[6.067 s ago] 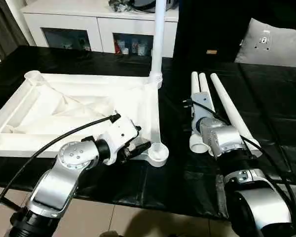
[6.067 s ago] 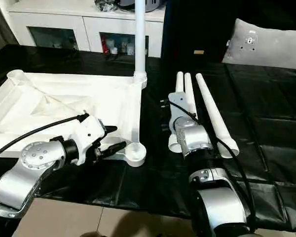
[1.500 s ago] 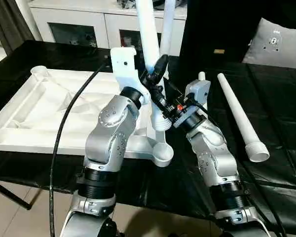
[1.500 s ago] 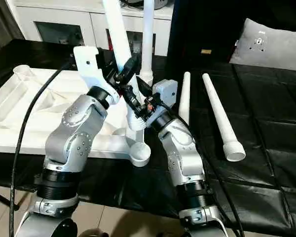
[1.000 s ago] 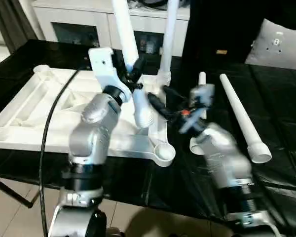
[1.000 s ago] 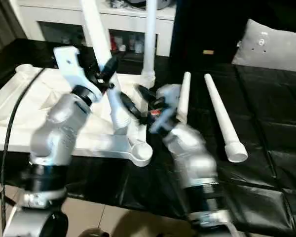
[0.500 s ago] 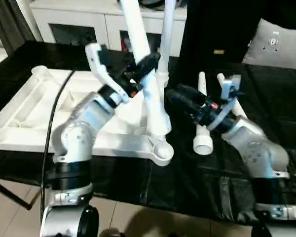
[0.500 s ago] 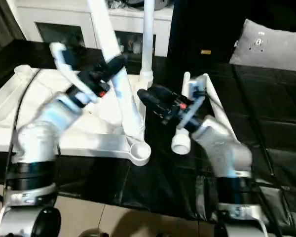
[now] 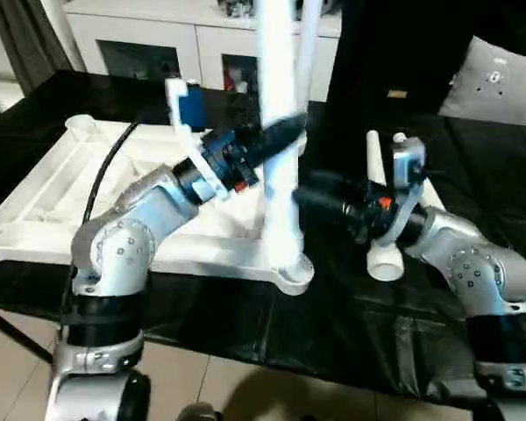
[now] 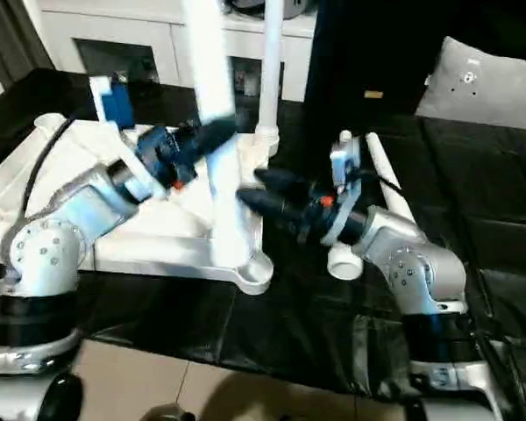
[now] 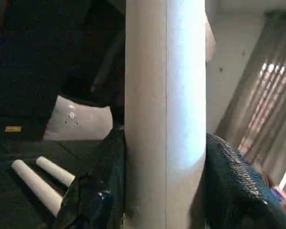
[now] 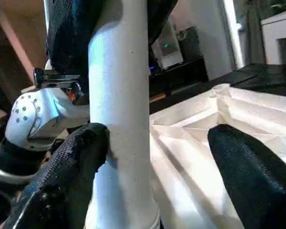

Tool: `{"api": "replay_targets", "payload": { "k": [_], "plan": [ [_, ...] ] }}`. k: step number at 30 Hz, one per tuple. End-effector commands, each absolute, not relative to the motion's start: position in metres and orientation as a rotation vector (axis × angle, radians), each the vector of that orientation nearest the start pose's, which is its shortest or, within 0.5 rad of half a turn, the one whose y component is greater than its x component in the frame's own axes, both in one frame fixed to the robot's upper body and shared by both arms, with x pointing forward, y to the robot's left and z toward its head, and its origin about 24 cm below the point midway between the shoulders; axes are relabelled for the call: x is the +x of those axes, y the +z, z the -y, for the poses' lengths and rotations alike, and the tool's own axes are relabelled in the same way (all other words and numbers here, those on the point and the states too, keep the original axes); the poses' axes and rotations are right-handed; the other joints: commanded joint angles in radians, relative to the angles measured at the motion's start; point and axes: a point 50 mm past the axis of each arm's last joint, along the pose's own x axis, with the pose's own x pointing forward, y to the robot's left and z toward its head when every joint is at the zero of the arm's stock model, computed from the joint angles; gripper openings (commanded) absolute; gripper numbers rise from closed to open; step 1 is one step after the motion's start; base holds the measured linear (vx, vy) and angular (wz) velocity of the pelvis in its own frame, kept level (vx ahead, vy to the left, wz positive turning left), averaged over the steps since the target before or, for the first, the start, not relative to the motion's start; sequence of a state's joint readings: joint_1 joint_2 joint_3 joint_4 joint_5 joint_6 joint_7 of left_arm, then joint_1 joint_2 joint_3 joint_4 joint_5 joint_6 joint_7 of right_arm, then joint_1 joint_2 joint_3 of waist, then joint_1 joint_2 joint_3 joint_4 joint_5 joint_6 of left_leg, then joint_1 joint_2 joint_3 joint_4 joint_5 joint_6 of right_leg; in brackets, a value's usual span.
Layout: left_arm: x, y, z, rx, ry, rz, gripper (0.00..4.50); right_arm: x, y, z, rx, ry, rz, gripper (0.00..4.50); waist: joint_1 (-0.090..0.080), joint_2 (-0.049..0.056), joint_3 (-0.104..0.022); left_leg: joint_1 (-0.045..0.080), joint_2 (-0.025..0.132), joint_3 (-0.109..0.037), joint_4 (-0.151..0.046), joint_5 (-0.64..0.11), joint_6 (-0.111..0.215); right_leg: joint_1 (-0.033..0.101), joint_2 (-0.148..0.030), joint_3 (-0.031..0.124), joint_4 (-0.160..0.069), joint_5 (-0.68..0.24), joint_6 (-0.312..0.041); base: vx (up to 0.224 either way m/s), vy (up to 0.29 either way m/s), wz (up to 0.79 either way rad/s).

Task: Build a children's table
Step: Pick table leg

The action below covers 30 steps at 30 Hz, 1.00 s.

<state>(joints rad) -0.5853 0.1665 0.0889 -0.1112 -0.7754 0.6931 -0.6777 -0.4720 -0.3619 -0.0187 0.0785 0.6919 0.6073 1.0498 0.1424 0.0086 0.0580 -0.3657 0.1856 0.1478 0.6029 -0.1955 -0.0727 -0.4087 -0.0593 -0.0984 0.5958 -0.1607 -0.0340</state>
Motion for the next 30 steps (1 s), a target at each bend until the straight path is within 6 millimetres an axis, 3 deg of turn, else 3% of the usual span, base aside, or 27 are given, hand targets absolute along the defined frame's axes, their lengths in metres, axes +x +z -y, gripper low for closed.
{"api": "replay_targets", "payload": {
  "k": [1,13,26,28,30],
  "plan": [
    [0.292,0.199,-0.086,-0.414,-1.224,0.141,1.84,0.296,0.139,0.133,0.296,1.331,-0.09,3.84,0.002,-0.014,-0.075,0.0,0.036,0.001,-0.062,-0.069,0.049,0.066,-0.081,0.052,-0.074,-0.331,-0.081,0.0,0.0,0.0],
    [0.287,0.193,-0.077,-0.298,-1.295,0.131,1.84,0.287,0.139,0.126,0.268,1.512,-0.144,3.84,0.001,-0.018,-0.076,-0.003,0.035,0.002,-0.059,-0.062,0.056,0.067,-0.08,0.052,-0.07,-0.317,-0.087,0.0,0.0,0.0],
    [0.285,0.194,-0.073,-0.274,-1.32,0.16,1.84,0.288,0.126,0.117,0.179,1.507,-0.184,3.84,0.002,-0.016,-0.078,-0.002,0.037,0.001,-0.059,-0.064,0.047,0.067,-0.081,0.053,-0.068,-0.306,-0.098,0.0,0.0,0.0],
    [0.284,0.194,-0.072,-0.275,-1.325,0.161,1.84,0.288,0.125,0.116,0.177,1.508,-0.186,3.47,0.002,-0.015,-0.078,-0.002,0.037,0.001,-0.059,-0.064,0.049,0.066,-0.081,0.053,-0.067,-0.298,-0.104,0.0,0.0,0.0],
    [0.283,0.194,-0.072,-0.275,-1.328,0.161,1.84,0.288,0.124,0.115,0.178,1.512,-0.186,3.47,0.002,-0.015,-0.078,-0.002,0.037,0.001,-0.059,-0.063,0.05,0.067,-0.08,0.053,-0.066,-0.292,-0.107,0.0,0.0,0.0]
  ]
}}
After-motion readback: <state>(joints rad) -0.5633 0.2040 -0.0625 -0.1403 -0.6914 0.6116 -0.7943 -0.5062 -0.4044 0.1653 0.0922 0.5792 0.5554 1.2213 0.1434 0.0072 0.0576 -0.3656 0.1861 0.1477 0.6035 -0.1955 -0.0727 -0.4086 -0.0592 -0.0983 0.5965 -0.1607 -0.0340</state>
